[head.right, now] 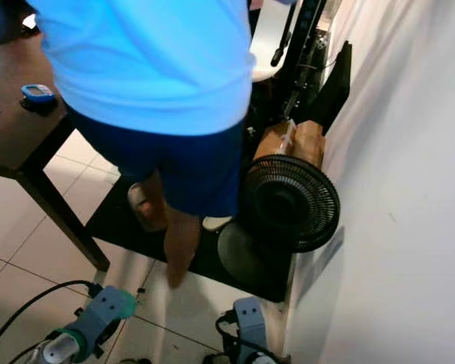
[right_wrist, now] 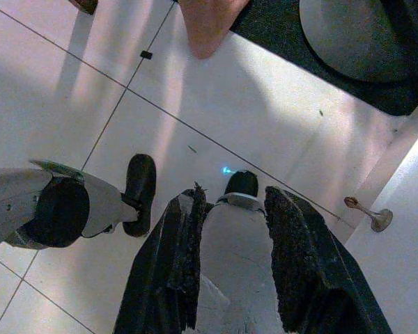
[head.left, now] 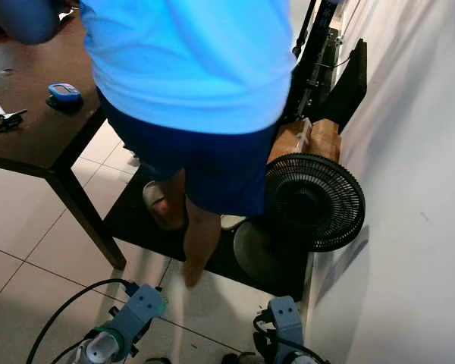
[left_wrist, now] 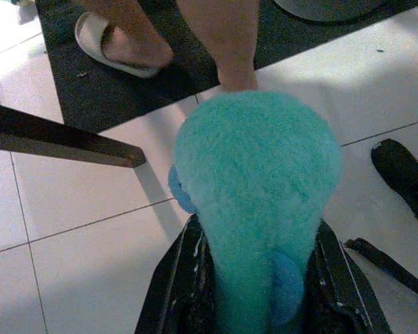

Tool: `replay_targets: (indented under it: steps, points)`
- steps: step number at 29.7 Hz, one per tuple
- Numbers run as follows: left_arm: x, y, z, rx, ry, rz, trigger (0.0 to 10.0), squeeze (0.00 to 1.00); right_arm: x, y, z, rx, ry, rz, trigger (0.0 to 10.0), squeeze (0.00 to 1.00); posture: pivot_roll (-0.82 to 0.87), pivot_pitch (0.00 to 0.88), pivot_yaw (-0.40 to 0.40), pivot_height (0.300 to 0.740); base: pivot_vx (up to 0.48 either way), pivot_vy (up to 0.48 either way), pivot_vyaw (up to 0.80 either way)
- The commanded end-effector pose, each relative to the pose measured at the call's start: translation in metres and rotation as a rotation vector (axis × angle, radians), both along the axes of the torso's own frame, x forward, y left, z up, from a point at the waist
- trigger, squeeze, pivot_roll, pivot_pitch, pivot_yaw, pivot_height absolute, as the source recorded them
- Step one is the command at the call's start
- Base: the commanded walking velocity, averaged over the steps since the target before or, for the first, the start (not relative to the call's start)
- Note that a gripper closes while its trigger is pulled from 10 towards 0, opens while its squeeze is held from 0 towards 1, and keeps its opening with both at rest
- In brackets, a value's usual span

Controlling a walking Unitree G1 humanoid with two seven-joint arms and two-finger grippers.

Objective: Hang keys on a hook

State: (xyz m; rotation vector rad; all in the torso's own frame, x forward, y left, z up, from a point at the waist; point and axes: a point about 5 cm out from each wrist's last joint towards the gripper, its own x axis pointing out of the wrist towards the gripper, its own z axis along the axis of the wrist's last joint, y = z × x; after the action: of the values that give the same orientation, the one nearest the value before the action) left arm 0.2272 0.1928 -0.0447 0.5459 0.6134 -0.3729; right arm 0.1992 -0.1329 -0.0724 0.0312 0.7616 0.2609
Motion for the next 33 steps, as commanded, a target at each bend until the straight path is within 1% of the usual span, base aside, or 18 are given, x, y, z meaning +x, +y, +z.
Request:
replay_targets:
  steps: [1,12,17,33]
  points:
    - [-0.0045,-0.0046,-0.004,0.004,0.027,-0.019,10.0,0.0,-0.0072,-0.0015,-0.0042,-0.01,0.026,-0.001,10.0,0.0,-0.01,0.102,0.026,0.74,0.0,0.0,0.0]
    - [-0.0056,-0.006,-0.0051,0.002,0.032,-0.016,10.0,0.0,-0.0067,-0.0035,-0.004,-0.015,0.025,-0.002,10.0,0.0,-0.02,0.103,0.021,0.74,0.0,0.0,0.0]
    - [-0.004,-0.0049,-0.0049,0.004,0.036,-0.007,10.0,0.0,-0.0044,-0.0047,-0.0029,-0.019,0.021,-0.004,10.0,0.0,-0.02,0.101,0.02,0.74,0.0,0.0,0.0]
    - [-0.0036,-0.004,-0.0057,0.005,0.045,0.008,10.0,0.0,-0.004,-0.007,-0.0027,-0.021,0.019,-0.009,10.0,0.0,-0.03,0.1,0.02,0.74,0.0,0.0,0.0]
